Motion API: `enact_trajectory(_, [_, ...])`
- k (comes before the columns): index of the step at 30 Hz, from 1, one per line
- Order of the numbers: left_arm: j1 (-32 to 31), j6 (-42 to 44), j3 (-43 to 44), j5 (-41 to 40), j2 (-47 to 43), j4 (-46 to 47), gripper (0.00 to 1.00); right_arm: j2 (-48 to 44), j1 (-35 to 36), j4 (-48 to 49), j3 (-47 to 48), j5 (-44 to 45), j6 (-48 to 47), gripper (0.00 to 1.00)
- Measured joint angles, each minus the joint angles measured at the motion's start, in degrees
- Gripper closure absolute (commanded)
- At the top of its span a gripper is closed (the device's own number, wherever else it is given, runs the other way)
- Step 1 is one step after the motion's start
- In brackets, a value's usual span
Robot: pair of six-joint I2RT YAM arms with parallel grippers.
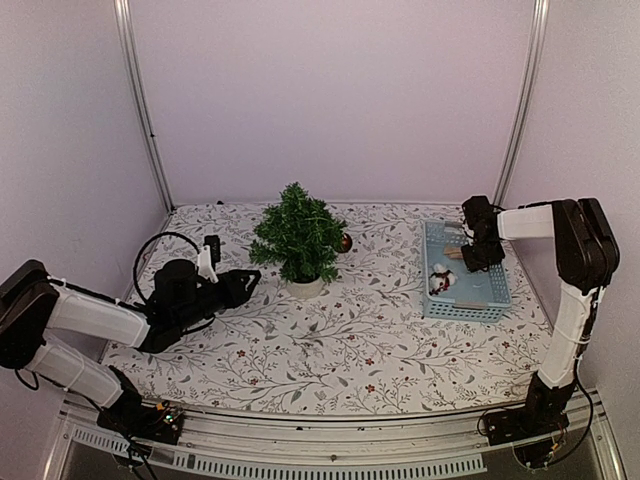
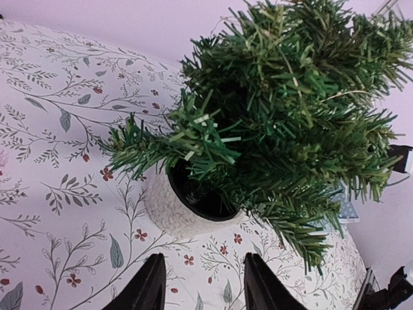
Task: Decorate the small christmas tree
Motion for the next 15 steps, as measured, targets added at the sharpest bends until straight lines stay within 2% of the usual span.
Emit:
enact_trajectory(8, [0.0, 0.4, 0.0, -0.2, -0.8, -0.2, 0.58, -0.2, -0.2, 0.3, 0.4, -0.8, 0.1, 0.89])
enact_trajectory(12, [0.0, 0.7, 0.0, -0.2, -0.9, -0.5, 0.58, -2.1, -0.2, -0.1, 0.3, -2.2, 0.3, 0.99])
enact_trajectory(15, [0.0, 0.9, 0.0, -0.3, -1.0, -0.7, 0.58, -4.8, -0.2, -0.2, -0.1, -3.9, 0.6, 1.00])
